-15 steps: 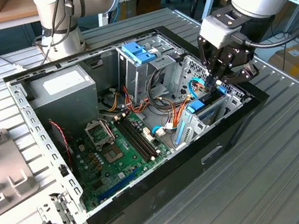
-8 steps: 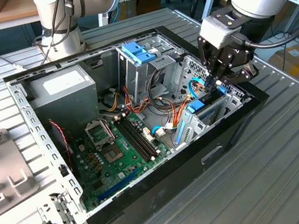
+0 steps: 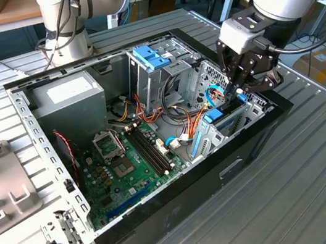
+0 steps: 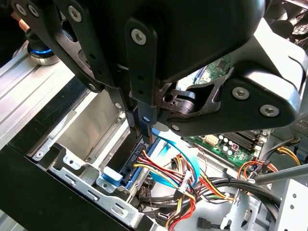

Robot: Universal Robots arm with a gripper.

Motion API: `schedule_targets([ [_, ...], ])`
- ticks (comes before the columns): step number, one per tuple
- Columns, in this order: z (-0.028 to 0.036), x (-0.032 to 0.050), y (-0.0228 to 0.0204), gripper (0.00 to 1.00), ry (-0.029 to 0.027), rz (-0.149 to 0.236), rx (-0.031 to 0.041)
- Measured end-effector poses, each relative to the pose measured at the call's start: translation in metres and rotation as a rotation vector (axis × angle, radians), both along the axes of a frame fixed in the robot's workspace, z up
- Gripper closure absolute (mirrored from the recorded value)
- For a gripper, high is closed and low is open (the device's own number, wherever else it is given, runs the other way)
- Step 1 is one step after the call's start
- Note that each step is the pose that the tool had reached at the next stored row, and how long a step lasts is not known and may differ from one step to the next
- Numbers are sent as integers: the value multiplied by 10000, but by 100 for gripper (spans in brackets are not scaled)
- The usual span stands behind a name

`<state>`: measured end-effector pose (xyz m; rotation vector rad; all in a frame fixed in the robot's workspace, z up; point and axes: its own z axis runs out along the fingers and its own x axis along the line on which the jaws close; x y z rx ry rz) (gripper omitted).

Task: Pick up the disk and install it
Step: 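Insert the second disk wire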

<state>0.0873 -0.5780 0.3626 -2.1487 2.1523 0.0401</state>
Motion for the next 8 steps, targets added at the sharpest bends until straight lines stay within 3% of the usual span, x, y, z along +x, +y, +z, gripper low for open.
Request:
schedule_targets([
  [8, -1, -4, -13, 84, 0, 0, -1],
])
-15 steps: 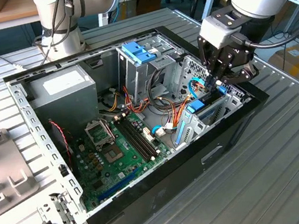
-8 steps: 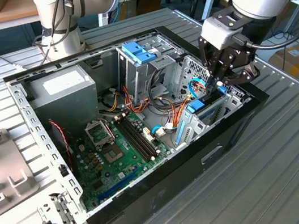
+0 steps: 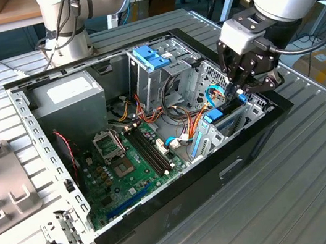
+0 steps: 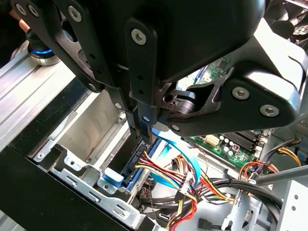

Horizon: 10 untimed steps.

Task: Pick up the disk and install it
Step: 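Insert the second disk wire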

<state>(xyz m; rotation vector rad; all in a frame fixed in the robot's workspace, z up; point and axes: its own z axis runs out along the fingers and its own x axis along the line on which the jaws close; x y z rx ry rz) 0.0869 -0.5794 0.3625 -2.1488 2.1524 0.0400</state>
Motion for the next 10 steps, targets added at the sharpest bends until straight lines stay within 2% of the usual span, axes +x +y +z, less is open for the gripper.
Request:
schedule_targets([
  [10, -11, -1, -24, 84, 0, 2, -1],
])
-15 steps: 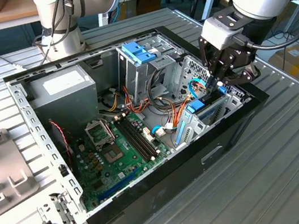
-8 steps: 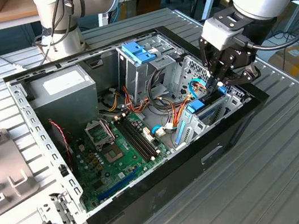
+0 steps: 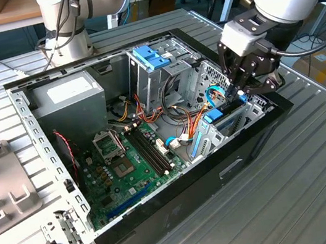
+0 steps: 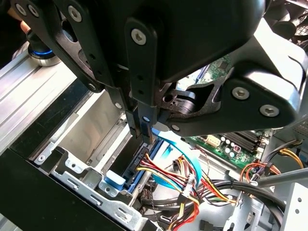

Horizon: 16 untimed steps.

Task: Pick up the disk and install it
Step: 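Insert the second disk wire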

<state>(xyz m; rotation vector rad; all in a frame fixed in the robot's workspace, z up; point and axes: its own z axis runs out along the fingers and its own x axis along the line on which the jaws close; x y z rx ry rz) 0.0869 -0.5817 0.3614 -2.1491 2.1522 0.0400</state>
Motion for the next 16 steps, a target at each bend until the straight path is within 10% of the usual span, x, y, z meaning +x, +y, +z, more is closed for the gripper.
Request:
schedule_targets([
  [16, -89, 23, 60, 84, 0, 22, 0],
])
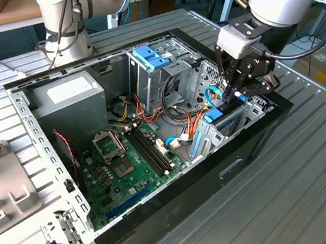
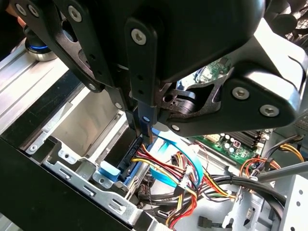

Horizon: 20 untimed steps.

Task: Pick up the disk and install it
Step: 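Insert the second disk wire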

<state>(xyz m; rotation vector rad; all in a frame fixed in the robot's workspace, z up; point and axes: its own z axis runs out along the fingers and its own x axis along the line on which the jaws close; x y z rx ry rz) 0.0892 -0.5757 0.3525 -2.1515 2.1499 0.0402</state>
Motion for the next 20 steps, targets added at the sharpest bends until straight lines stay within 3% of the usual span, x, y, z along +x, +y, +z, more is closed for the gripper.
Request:
schedule_targets([
  [20, -89, 21, 0, 84, 2, 21, -1],
])
